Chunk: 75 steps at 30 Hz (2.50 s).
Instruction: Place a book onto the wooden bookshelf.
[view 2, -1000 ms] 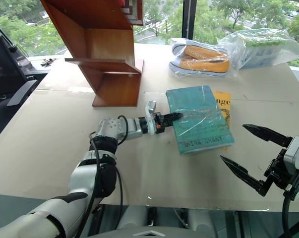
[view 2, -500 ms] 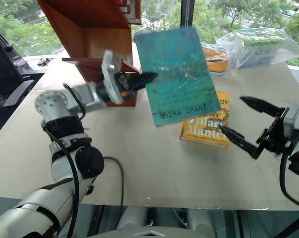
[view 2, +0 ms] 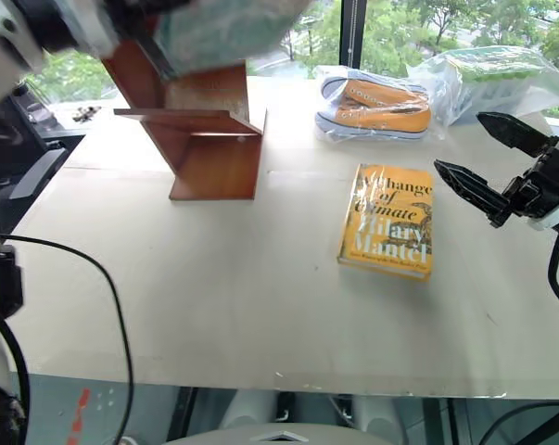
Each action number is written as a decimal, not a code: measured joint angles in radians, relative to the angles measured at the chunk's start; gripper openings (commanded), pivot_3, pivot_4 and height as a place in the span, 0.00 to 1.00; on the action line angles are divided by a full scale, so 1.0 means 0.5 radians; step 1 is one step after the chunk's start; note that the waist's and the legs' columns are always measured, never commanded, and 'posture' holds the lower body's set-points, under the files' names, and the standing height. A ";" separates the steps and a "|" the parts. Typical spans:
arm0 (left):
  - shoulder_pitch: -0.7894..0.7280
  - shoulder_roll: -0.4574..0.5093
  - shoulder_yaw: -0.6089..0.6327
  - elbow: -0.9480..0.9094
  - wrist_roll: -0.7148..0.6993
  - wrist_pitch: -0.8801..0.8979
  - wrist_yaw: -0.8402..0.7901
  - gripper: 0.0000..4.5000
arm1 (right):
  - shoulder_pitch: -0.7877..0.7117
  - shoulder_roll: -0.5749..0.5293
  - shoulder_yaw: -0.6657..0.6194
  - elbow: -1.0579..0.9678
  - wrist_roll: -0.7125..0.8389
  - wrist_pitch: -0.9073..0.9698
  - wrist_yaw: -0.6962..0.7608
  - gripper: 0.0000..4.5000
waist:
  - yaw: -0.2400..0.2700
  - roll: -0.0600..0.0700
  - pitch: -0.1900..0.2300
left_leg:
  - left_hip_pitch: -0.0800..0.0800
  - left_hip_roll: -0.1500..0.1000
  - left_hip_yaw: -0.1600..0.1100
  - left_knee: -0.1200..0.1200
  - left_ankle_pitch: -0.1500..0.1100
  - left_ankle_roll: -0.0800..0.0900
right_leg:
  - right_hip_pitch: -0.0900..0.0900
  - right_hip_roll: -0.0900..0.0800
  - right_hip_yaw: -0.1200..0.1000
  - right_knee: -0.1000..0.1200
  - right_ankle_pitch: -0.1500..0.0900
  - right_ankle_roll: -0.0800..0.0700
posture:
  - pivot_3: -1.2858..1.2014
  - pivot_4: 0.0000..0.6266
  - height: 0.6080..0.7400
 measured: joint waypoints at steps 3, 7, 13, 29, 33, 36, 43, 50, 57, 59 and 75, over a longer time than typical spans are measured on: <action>0.020 0.181 -0.200 0.156 0.334 -0.320 -0.305 0.02 | -0.087 0.077 0.091 0.054 -0.040 -0.055 0.015 1.00 | -0.007 0.007 0.004 | 0.001 -0.001 -0.001 0.000 0.000 0.000 | -0.002 0.003 0.002 0.004 0.000 0.000 | 0.52 0.24 1.00; 0.038 0.231 -0.333 0.471 0.661 -0.464 -0.546 0.02 | -0.126 0.125 0.156 0.065 -0.097 -0.127 0.070 1.00 | 0.000 0.007 0.005 | -0.005 0.000 0.000 0.002 0.000 0.000 | -0.009 0.014 0.002 0.006 0.000 0.000 | 0.52 0.24 1.00; 0.036 0.060 -0.460 0.734 0.960 -0.416 -0.784 0.02 | -0.045 0.120 0.133 0.008 -0.109 -0.178 0.114 1.00 | 0.005 0.006 0.006 | -0.014 0.003 0.000 0.010 -0.004 0.007 | -0.011 0.010 0.001 0.003 -0.001 0.002 | 0.52 0.24 1.00; 0.129 -0.093 -0.368 1.024 1.223 -0.681 -0.980 0.02 | 0.181 0.028 -0.019 -0.100 -0.034 -0.129 0.129 1.00 | -0.038 0.008 0.005 | 0.009 0.002 0.001 0.015 -0.008 0.015 | -0.006 0.004 0.013 0.034 -0.006 0.010 | 0.52 0.24 1.00; 0.194 -0.111 -0.286 0.991 1.215 -0.618 -1.021 0.32 | 0.184 0.027 -0.036 -0.094 0.002 -0.111 0.129 1.00 | -0.054 0.009 0.004 | 0.008 0.003 -0.002 0.020 -0.007 0.013 | -0.006 0.006 0.016 0.034 -0.005 0.010 | 0.52 0.24 1.00; 0.261 -0.138 -0.216 0.949 1.171 -0.516 -1.033 0.63 | 0.184 0.027 -0.042 -0.098 0.052 -0.092 0.128 1.00 | -0.053 0.009 0.004 | 0.000 0.004 -0.004 0.028 -0.007 0.013 | -0.009 0.007 0.016 0.032 -0.003 0.005 | 0.52 0.24 1.00; 0.403 -0.106 0.207 0.633 0.818 -0.390 -1.075 0.81 | 0.186 0.029 -0.066 -0.114 0.163 -0.068 0.117 1.00 | -0.045 0.004 0.007 | -0.008 0.002 -0.002 0.031 -0.008 0.013 | -0.011 0.001 0.015 0.029 -0.004 0.007 | 0.52 0.24 1.00; 0.339 -0.246 0.773 0.009 -0.160 0.936 -1.151 0.81 | 0.184 0.001 -0.098 -0.113 0.199 -0.035 0.117 1.00 | -0.037 0.001 0.009 | -0.007 -0.001 -0.004 0.032 -0.009 0.014 | -0.009 0.001 0.013 0.031 -0.010 0.018 | 0.52 0.24 1.00; 0.972 -1.051 1.134 -0.644 -0.658 1.431 -0.562 0.81 | 0.516 -0.098 -0.140 -0.024 -0.095 -0.032 0.132 1.00 | -0.029 0.011 0.003 | 0.002 -0.009 -0.010 0.033 -0.009 0.014 | 0.004 -0.003 0.018 0.034 -0.008 0.014 | 0.52 0.24 1.00; 1.299 -1.160 1.103 -0.703 -0.623 1.333 -0.388 0.81 | 0.676 -0.116 -0.213 0.014 -0.176 -0.032 0.161 1.00 | -0.037 0.003 0.008 | 0.000 -0.008 -0.011 0.032 -0.009 0.014 | 0.000 -0.002 0.019 0.033 -0.007 0.013 | 0.52 0.24 1.00; 2.843 -0.806 1.380 -0.382 -0.427 0.234 -0.517 0.81 | 1.383 -0.160 -0.656 0.177 -0.492 -0.114 0.485 1.00 | -0.025 0.004 0.006 | 0.005 -0.012 -0.010 0.032 -0.024 0.037 | 0.001 -0.006 0.027 0.030 -0.011 0.020 | 0.52 0.24 1.00</action>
